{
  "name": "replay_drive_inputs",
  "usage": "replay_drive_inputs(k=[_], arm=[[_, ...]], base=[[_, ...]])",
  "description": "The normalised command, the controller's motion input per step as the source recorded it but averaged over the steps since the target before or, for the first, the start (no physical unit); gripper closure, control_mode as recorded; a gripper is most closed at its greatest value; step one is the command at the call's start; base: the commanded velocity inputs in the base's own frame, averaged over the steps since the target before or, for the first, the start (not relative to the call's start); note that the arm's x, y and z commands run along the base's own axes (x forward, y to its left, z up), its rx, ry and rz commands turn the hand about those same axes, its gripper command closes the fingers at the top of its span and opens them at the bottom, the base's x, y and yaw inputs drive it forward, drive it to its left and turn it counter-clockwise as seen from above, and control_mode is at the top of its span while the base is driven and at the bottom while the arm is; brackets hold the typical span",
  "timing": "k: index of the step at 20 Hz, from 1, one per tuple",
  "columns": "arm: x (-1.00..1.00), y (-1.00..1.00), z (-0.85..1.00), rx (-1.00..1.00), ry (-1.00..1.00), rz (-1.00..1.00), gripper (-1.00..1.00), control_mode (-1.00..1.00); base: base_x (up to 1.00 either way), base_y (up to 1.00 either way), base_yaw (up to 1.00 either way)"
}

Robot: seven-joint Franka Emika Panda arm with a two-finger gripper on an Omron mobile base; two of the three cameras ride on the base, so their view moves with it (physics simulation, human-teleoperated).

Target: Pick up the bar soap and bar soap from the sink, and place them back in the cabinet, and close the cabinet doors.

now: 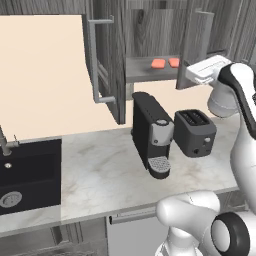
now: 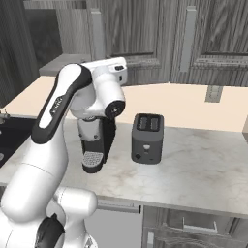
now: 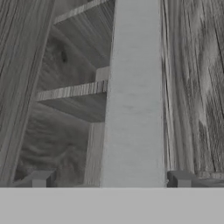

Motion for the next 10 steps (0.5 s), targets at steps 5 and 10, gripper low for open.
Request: replay_drive_inputs(k=[5, 10], arm=[[0.49, 0.08, 0.00, 0.00, 0.00, -0.17, -1.00, -1.00], [0.42, 0.06, 0.00, 0.00, 0.00, -0.15, -1.00, -1.00]], base=[[0.00, 0.00, 0.00], [0.00, 0.00, 0.00]])
